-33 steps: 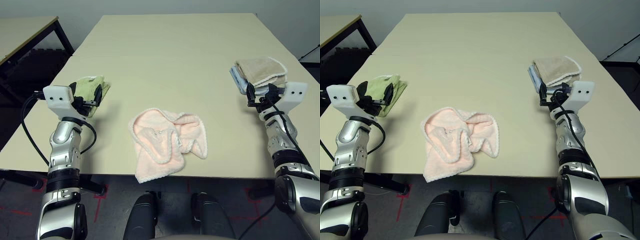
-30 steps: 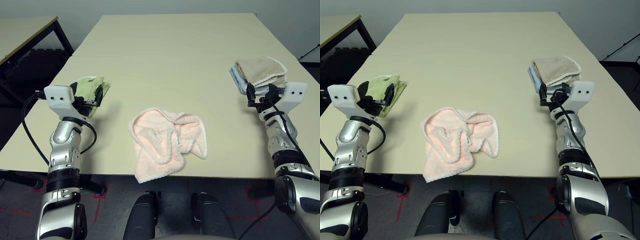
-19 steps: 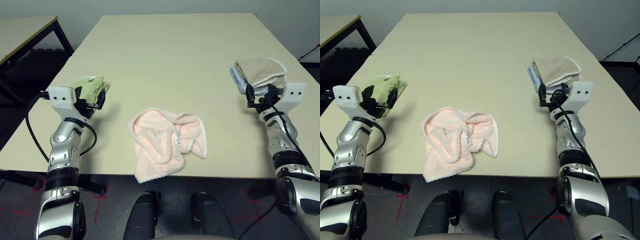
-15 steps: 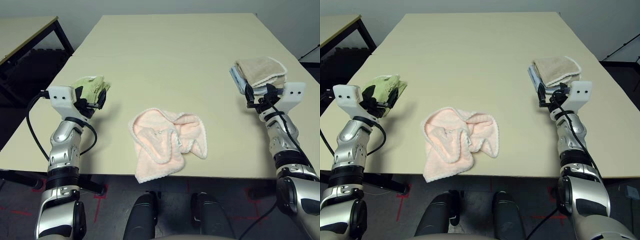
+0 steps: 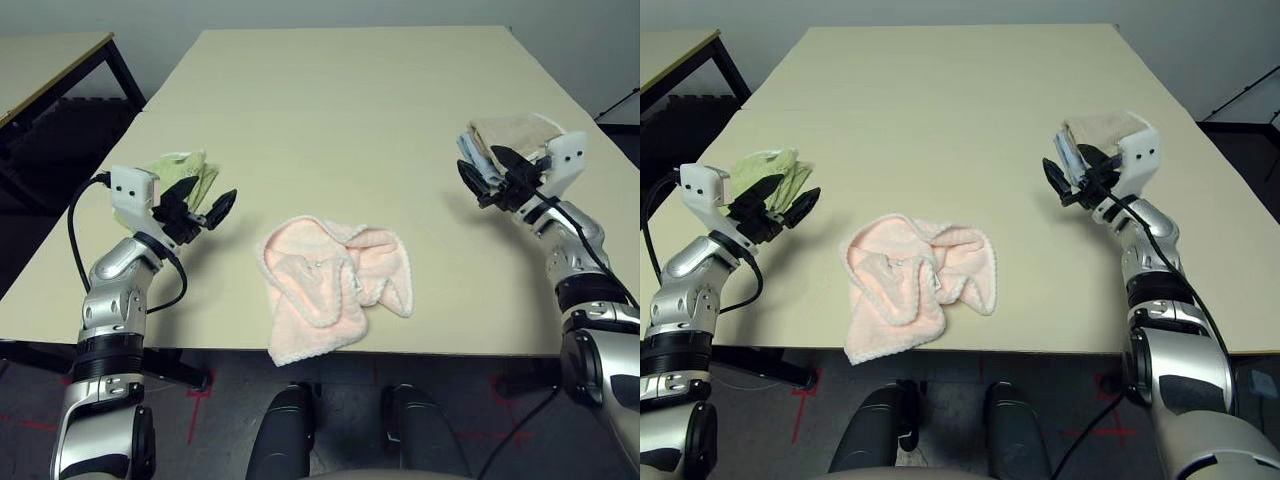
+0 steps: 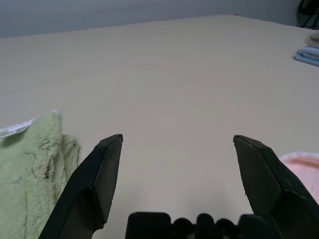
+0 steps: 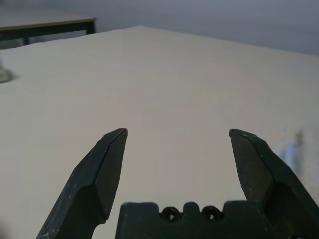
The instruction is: Fold the towel and set it aside.
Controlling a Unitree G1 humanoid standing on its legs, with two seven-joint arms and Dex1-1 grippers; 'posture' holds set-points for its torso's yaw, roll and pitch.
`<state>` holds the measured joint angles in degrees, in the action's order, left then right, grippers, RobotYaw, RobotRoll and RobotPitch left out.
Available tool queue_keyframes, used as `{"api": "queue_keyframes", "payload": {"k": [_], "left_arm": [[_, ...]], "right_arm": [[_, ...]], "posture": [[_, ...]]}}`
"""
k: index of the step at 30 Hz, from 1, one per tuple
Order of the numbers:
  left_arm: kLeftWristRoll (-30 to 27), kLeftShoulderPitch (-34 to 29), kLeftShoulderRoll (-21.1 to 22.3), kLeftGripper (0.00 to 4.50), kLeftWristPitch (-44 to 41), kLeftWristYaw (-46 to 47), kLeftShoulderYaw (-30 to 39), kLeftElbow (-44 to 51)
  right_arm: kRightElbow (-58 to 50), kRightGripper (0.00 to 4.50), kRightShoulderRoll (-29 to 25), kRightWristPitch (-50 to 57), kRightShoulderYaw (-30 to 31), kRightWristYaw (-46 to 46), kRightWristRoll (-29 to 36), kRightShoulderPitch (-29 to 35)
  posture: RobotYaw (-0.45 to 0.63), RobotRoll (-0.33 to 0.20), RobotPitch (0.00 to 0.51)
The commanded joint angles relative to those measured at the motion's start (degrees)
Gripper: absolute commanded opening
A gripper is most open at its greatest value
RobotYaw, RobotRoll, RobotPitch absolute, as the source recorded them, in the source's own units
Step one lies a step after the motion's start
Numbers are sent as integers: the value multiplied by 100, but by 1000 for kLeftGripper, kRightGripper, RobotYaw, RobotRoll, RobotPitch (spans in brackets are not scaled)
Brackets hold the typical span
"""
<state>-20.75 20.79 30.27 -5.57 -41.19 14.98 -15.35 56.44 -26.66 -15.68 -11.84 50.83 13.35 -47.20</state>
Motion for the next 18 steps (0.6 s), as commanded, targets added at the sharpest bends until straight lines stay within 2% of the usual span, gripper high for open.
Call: {"api": "queue_keyframes", "payload": {"k": [1,9,18], "left_arm": [[-24,-268,15,4500,-122,-181,-180,350],[-23,-364,156,4500,-262,-700,-499,649],[25,-377,295,4500,-352,-856,-573,809]], "right_arm": [[306,4455,-84,-276,385,790,-303,-162],[900,4455,-158,-1206,987,2459,-758,-865],[1274,4455,-183,-2280,1555,3362,-1359,-1317]], "posture": [[70,0,95],[75,0,109],[85,0,116]]}}
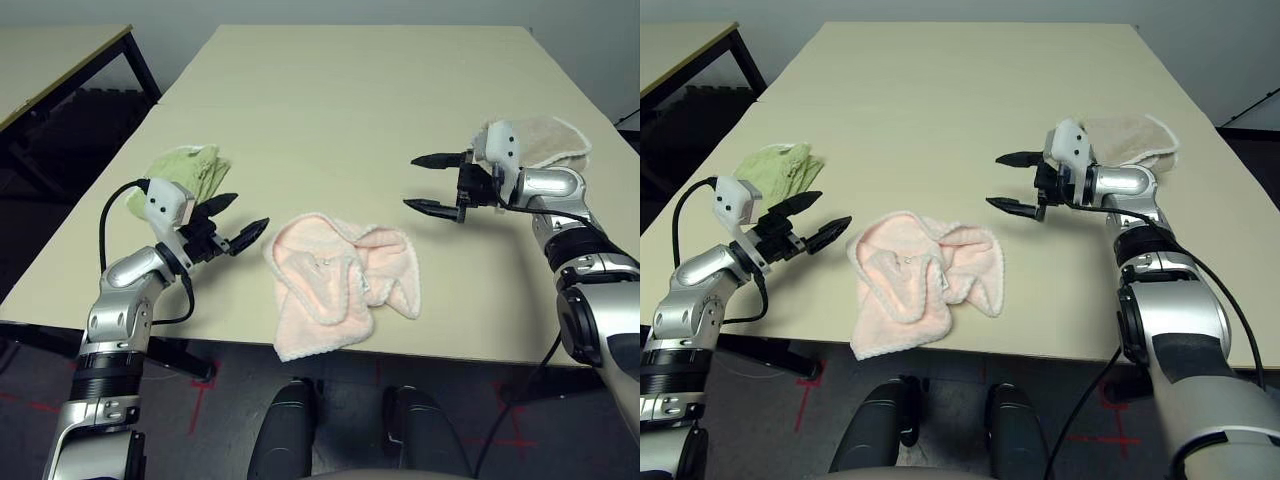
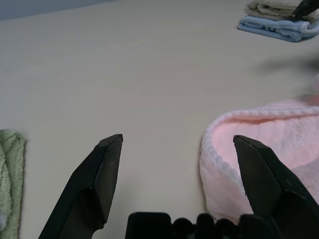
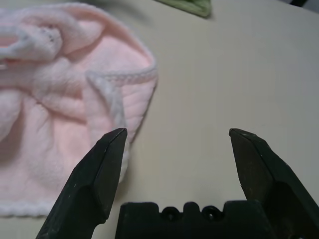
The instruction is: Fold the towel and set it aside.
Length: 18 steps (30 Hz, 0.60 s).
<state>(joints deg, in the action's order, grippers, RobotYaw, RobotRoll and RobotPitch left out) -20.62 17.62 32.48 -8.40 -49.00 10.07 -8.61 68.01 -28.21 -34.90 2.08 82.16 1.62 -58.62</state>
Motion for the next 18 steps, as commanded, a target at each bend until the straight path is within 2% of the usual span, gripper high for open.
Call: {"api": "queue_keyframes", "payload": {"k": [1,8,18], "left_arm": [[9,-64,77,4500,-78,-77,-84,146],[40,-92,21,4500,-106,-52,-143,211],[36,-92,23,4500,-137,-46,-214,260]], "right_arm": [[138,4455,-8,-451,209,289,-237,-229],[247,4455,297,-672,269,581,-287,-445],[328,4455,533,-734,505,327,-679,-540]], "posture": [[85,0,116],[88,0,117],[98,0,116]]}}
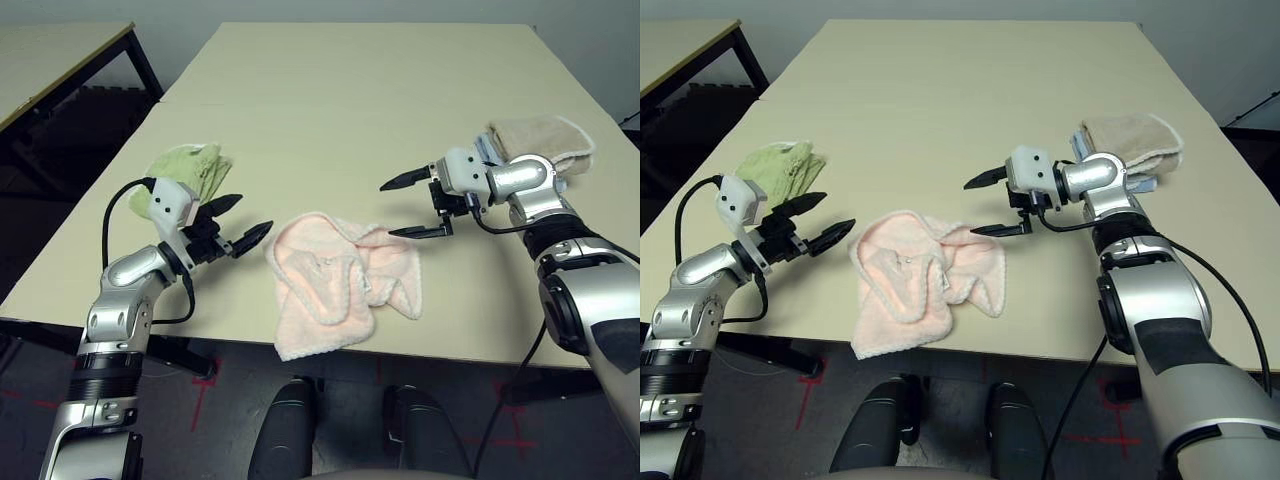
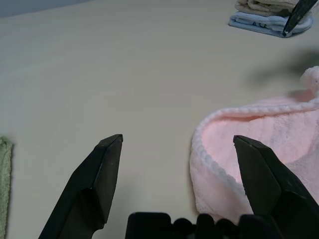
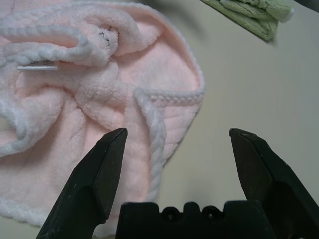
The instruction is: Fold the towel and set it aside.
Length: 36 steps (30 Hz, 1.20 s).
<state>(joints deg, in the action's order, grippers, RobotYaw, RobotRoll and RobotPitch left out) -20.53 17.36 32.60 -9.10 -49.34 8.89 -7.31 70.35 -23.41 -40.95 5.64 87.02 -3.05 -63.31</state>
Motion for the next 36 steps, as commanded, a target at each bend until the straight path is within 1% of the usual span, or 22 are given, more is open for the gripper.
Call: {"api": "queue_keyframes", "payload": {"k": [1,6,9,11,15,16,19,20,26,29,31,33,36], "left_arm": [[27,-62,11,4500,-75,-10,-100,139],[33,-48,11,4500,-101,-11,-120,168],[33,-42,11,4500,-104,-6,-131,175],[34,-39,9,4500,-104,-3,-137,175],[36,-55,-4,4500,-105,16,-143,193],[36,-62,-9,4500,-106,21,-144,201],[34,-83,-23,4500,-121,39,-144,216],[33,-87,-27,4500,-127,42,-143,219],[29,-56,-45,4500,-157,43,-169,184],[22,-8,-71,4500,-191,43,-197,152],[34,35,-97,4500,-199,49,-223,119],[92,96,-130,4500,-138,71,-256,44],[145,244,-185,4500,-97,110,-289,-107]], "right_arm": [[107,4455,71,-165,192,-223,-272,-81],[175,4455,131,-246,396,-537,-569,-118],[214,3902,152,-238,486,-628,-706,-160],[227,3208,165,-243,507,-648,-728,-170],[232,1661,210,-284,457,-669,-665,-174],[233,1363,216,-286,443,-665,-646,-174],[229,158,224,-318,366,-640,-549,-180],[227,39,226,-327,346,-636,-519,-182],[199,39,210,-115,33,-551,-160,-191],[181,39,204,43,-163,-731,-2,-197],[172,39,188,181,-363,-1107,136,-260],[147,39,173,145,-559,-1735,206,-375],[83,39,223,-209,-979,-2927,396,-667]], "posture": [[101,0,116],[105,0,117],[106,0,117],[106,0,117],[108,0,115],[108,0,115],[105,0,113],[105,0,113],[98,0,111],[88,0,108],[80,0,105],[73,0,103],[64,0,100]]}}
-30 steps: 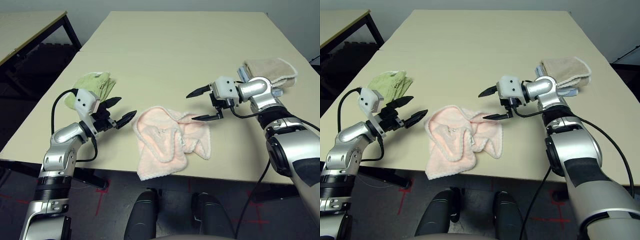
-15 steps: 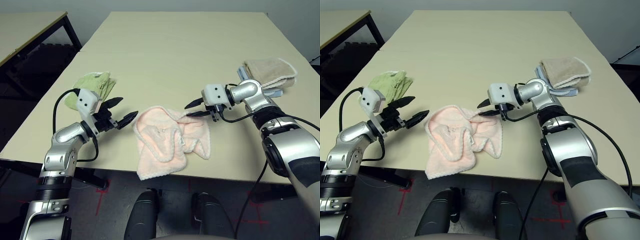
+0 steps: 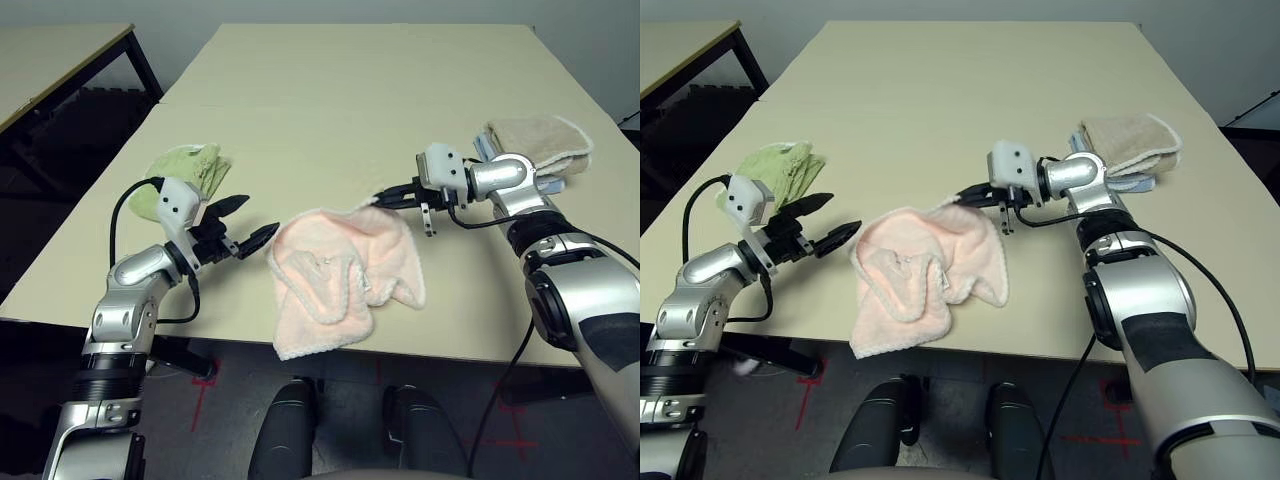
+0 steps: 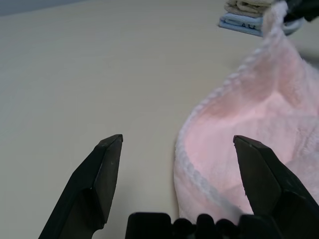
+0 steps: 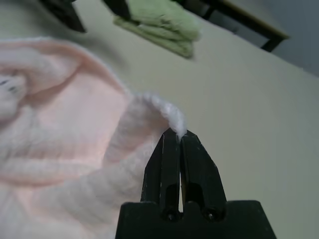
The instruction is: Fold the towel and set it aside.
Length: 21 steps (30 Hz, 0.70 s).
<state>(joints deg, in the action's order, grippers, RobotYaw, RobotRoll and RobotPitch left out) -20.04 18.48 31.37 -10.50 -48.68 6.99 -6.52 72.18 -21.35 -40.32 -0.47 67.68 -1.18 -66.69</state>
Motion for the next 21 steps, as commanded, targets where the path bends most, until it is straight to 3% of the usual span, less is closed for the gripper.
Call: {"api": "queue_keyframes", "payload": {"k": [1,12,21], "left_arm": [[106,188,-77,4500,49,48,-113,-246],[234,860,-420,4500,244,-23,-325,-1043],[266,922,-507,4500,359,-42,-361,-1193]], "right_arm": [[-108,39,-1,-373,-392,-1251,167,-406],[-71,39,-52,-542,-515,-2466,54,-1136],[-166,39,47,-779,-570,-2922,125,-1862]], "posture": [[55,0,97],[32,0,88],[31,0,86]]}}
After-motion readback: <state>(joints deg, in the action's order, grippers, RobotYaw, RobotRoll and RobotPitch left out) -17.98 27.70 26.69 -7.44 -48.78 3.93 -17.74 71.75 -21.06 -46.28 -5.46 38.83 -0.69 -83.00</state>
